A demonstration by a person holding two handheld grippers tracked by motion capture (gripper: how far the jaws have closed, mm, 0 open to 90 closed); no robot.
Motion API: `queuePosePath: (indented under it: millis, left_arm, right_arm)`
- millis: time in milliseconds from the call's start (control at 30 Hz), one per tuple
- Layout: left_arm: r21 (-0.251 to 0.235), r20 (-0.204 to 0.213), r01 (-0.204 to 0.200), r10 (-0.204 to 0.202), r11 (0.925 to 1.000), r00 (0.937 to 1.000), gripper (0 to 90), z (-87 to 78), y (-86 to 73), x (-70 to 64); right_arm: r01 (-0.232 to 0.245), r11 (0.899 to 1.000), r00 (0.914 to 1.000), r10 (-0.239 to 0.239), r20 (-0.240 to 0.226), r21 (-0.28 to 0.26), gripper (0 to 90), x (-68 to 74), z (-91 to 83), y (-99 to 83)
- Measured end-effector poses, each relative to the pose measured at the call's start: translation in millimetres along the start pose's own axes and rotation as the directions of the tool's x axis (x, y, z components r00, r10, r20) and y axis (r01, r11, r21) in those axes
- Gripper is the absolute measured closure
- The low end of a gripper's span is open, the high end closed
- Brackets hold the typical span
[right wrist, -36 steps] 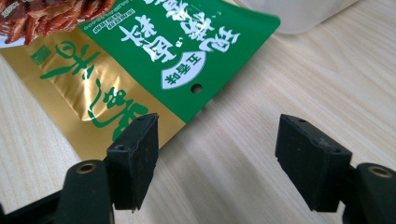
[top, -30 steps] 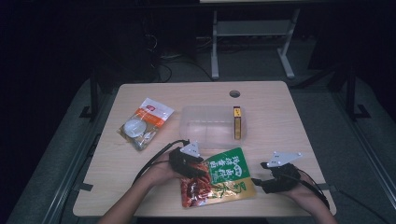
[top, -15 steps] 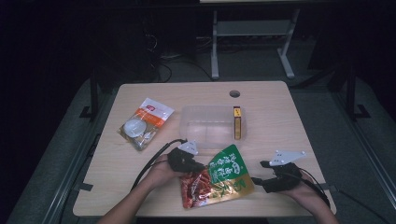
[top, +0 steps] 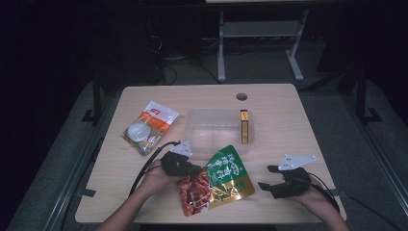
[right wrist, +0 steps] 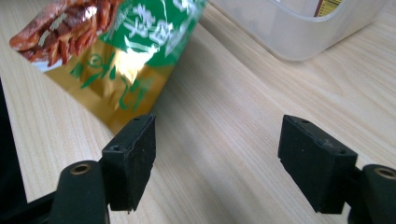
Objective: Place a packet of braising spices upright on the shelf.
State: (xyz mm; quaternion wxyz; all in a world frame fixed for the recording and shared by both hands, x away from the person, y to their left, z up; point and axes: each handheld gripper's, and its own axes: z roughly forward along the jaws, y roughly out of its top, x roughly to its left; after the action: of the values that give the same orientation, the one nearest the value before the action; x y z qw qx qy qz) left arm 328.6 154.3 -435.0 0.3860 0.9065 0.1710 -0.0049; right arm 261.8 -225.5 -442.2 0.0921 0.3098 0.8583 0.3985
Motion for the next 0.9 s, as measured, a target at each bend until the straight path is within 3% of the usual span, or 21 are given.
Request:
queuePosePath:
  millis: [233, 333, 533, 733, 900]
  left_arm:
    - [-0.041, -0.064, -0.035, 0.033, 0.9986, 0.9974, 89.7, -26.4, 5.5, -0.1]
    - [-0.048, -0.088, -0.061, 0.057, 0.997, 0.9945, 89.7, -37.2, 9.6, 0.6]
    - [-0.093, -0.106, -0.055, 0.045, 0.9942, 0.9933, 89.7, -52.2, 13.2, 2.2]
    - [-0.137, -0.124, -0.046, 0.029, 0.9895, 0.9918, 89.7, -64.8, 15.3, 4.4]
    - [-0.172, -0.132, -0.038, 0.015, 0.9843, 0.9911, 89.8, -73.8, 16.6, 5.2]
  right_arm:
    - [0.001, 1.0, 0.9998, -0.001, -0.022, -0.013, 27.3, 1.6, 0.5, 1.9]
    - [-0.006, 0.999, 0.998, 0.003, -0.063, -0.044, 26.7, 4.1, 0.4, 7.7]
    - [-0.016, 0.997, 0.9924, 0.007, -0.123, -0.079, 24.8, 7.4, 4.0, 22.9]
    - [-0.023, 0.993, 0.9766, -0.003, -0.215, -0.117, 23.8, 12.8, 24.1, 53.7]
    - [-0.007, 0.992, 0.9702, -0.024, -0.241, -0.127, 24.5, 16.7, 36.2, 68.9]
